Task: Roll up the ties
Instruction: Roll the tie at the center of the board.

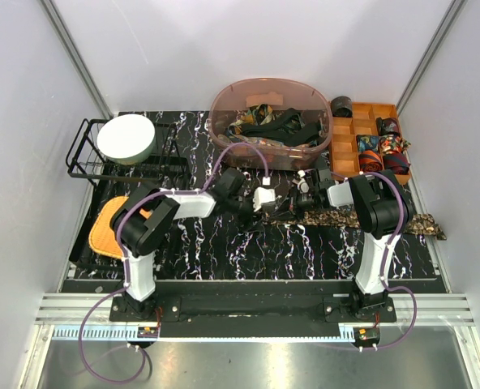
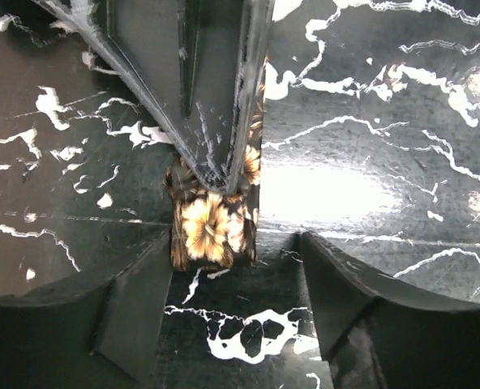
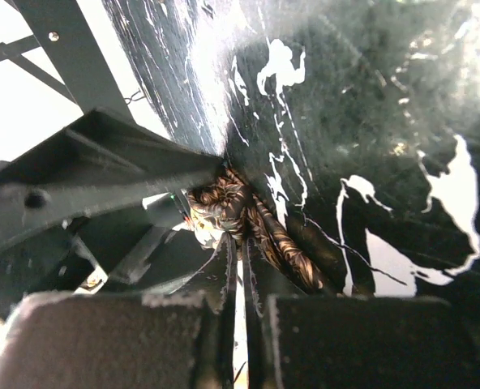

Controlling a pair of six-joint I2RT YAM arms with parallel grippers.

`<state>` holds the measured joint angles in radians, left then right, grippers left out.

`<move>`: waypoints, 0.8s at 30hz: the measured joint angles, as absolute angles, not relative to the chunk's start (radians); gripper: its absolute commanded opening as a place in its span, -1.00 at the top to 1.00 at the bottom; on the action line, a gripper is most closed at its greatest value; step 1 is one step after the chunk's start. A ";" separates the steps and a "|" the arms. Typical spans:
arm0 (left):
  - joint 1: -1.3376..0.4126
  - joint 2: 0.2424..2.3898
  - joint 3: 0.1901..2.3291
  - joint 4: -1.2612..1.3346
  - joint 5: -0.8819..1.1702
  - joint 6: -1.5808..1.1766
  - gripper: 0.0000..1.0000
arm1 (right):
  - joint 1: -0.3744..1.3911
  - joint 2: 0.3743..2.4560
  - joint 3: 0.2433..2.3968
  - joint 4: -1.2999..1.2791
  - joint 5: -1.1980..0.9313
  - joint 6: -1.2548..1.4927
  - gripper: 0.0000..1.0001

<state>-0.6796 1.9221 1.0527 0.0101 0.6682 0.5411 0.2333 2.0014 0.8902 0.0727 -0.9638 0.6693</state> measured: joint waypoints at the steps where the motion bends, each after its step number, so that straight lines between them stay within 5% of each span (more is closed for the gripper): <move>1: -0.671 1.915 1.015 0.079 0.683 0.521 -0.43 | 0.233 2.001 0.891 0.069 -0.963 0.666 1.00; 13: -0.624 2.011 0.820 0.757 0.736 0.200 -0.38 | 0.226 2.004 0.927 -0.023 -0.958 0.617 1.00; 24: -0.660 2.046 0.792 0.873 0.746 0.212 0.45 | 0.222 2.011 0.941 -0.057 -0.963 0.587 1.00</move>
